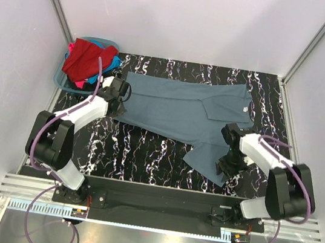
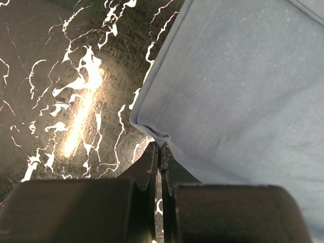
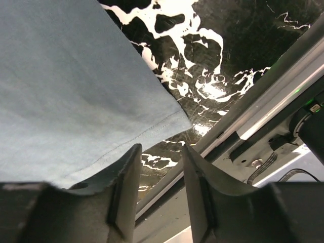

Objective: Fold and stack the t-shirts
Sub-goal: Fold the tshirt

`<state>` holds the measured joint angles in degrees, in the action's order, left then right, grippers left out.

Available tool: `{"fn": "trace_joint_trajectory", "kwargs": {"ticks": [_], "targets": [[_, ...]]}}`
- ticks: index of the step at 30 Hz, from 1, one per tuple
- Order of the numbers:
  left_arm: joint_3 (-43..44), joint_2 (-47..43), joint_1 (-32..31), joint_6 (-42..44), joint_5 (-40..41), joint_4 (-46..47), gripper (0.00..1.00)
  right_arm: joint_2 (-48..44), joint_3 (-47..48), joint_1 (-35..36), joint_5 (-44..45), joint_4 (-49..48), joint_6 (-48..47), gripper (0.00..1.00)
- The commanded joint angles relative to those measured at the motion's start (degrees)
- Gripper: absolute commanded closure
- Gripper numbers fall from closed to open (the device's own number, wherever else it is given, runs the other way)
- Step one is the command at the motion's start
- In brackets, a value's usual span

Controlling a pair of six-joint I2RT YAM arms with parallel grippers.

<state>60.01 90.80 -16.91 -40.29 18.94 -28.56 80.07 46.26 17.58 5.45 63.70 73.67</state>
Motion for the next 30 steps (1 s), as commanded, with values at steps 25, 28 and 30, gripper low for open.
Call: {"fn": "trace_joint_trajectory", "kwargs": {"ticks": [25,28,30], "targets": [[-3.4,-13.8,0.6,3.4,-3.7,-8.8,0.01,14.4,40.8,-4.2,7.9,0.8,-18.6,0.12],[1.7,-17.7,0.6,7.6,-3.6,-11.1,0.01,17.7,41.5,-9.7,2.7,-7.7,-25.7,0.12],[6.8,-13.1,0.6,10.8,-6.1,-10.5,0.01,22.1,44.5,-11.5,3.6,-10.3,-29.7,0.12]]}}
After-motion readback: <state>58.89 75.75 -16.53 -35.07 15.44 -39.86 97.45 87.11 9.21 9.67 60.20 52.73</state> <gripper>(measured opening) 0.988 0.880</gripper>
